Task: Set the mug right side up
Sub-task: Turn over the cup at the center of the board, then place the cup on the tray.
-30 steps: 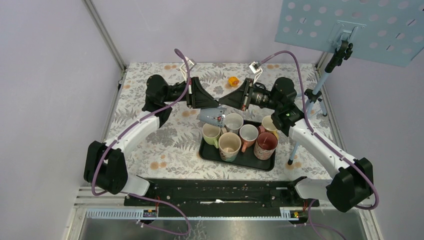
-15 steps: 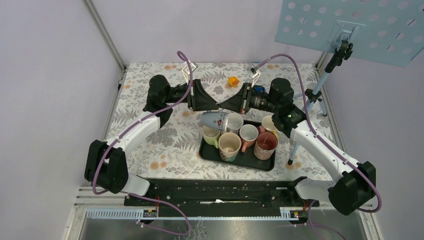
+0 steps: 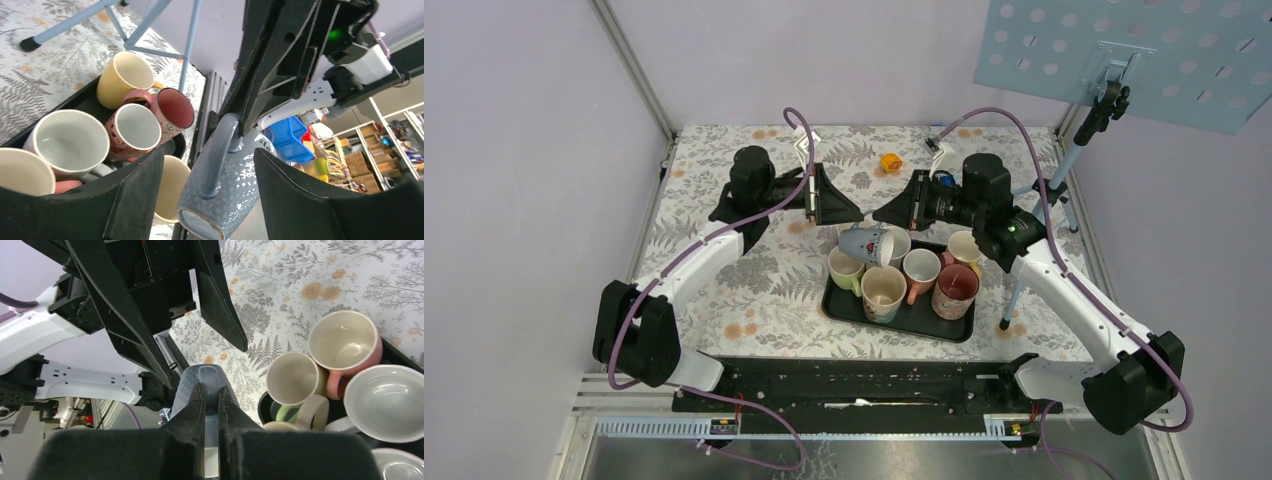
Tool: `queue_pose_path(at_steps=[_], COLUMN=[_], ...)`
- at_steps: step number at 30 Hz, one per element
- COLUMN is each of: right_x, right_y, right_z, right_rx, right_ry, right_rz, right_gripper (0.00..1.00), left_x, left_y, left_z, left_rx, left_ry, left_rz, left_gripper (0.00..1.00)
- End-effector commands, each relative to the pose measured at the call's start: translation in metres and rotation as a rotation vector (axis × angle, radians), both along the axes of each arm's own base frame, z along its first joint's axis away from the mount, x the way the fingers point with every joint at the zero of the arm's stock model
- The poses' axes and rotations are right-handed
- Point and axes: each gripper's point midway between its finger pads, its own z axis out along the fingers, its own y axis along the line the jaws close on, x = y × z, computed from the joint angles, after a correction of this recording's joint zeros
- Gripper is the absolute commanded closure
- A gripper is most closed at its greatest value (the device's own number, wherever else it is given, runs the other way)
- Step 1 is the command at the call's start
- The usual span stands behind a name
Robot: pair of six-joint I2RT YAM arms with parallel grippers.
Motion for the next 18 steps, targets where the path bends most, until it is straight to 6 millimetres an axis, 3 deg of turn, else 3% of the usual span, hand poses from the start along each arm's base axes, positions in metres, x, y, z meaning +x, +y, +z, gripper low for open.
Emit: queue_pose_path(at_steps=[1,9,18], right_x=[-0.003,-0.009,-0.030], right_y=[-0.008,-0.021,-0.046], right_z=[0.041,0.042,0.034], right_rx=[0.014,-0.047,-0.159], right_ry=[-0.102,-0.084,-0.021], right_rz=[-0.030,-0.075,-0.118], right_gripper=[1.00,1.00,1.00], left_x=[0.019,0.055,0.076], left_y=[0.001,0.007,0.024], left_z=[0.019,0.008,0.009], left_rx=[0.000,0.110,0.213], left_ry=[-0.106,-0.090,-0.103], left_rz=[0.091,0.278,0.442], left_gripper=[0.28,0.28,0.20])
